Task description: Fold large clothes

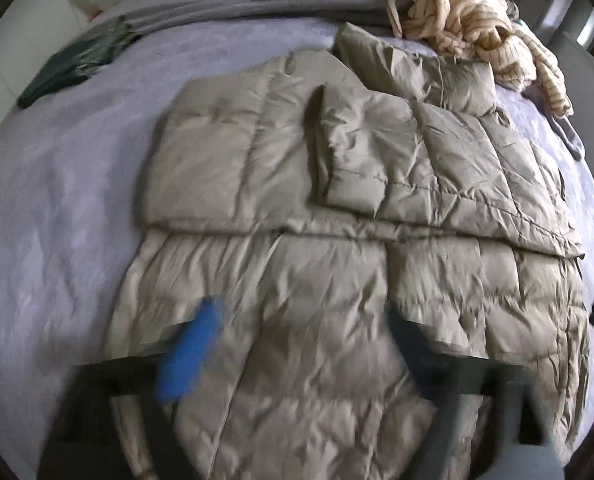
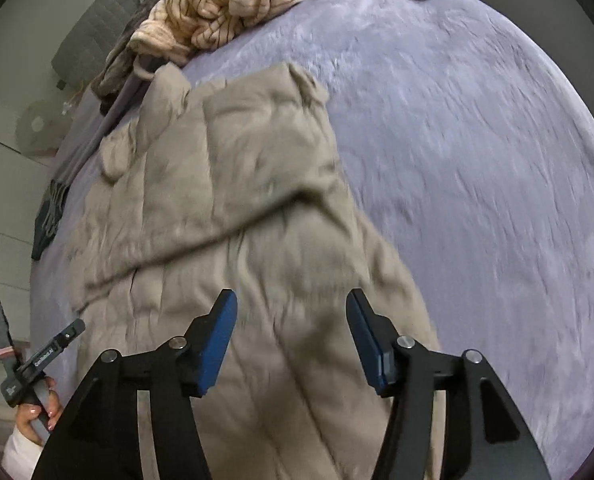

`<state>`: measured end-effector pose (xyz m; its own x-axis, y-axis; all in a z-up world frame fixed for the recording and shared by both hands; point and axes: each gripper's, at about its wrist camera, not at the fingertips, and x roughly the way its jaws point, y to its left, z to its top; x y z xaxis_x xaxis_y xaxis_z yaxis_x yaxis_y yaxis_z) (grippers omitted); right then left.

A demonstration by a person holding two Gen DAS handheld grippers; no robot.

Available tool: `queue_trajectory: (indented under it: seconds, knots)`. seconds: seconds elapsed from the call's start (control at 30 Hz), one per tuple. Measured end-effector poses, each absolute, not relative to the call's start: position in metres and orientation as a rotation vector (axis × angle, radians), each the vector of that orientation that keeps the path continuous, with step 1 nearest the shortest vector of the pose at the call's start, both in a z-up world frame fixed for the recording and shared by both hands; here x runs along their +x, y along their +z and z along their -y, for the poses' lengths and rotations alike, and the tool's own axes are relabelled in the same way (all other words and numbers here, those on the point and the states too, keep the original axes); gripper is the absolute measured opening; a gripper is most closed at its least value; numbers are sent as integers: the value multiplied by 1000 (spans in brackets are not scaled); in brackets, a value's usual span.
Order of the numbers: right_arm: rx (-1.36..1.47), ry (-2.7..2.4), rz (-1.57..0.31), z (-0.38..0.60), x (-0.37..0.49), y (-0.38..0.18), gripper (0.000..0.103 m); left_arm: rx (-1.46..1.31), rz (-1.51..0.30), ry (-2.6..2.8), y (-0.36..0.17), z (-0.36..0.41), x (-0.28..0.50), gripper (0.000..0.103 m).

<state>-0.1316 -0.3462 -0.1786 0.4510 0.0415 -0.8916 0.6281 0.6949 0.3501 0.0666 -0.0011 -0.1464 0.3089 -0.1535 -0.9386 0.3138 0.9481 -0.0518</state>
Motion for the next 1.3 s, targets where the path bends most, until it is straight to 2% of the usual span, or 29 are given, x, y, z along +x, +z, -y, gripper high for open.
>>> queue_trajectory:
  seconds: [0.07, 0.3, 0.33, 0.47, 0.53, 1.0, 1.03, 1.1, 1.3]
  knots:
    - [751, -395, -1068, 339, -141, -176, 67, 155, -1210, -302, -141, -3, 55, 100]
    - [777, -365, -1091, 322, -164, -171, 69, 145, -1256, -229, -136, -21, 14, 103]
    - [784, -359, -1096, 320, -167, -171, 74, 143, -1268, -223, -136, -23, 8, 103]
    - [791, -313, -1120, 306, -176, -171, 74, 133, -1323, -211, -136, -33, -13, 103]
    - [786, -293, -1136, 297, -181, -172, 87, 113, -1339, -201, -134, -41, -22, 103]
    - [869, -310, -1149, 244, -221, -177, 87, 91, -1381, -251, -139, -85, -63, 103]
    - [883, -316, -1144, 239, -226, -178, 90, 93, -1381, -258, -140, -88, -66, 103]
    - [893, -330, -1132, 233, -235, -179, 102, 101, -1384, -268, -143, -95, -73, 103]
    - [1011, -393, -1082, 218, -274, -185, 103, 94, -1400, -287, -147, -116, -87, 103]
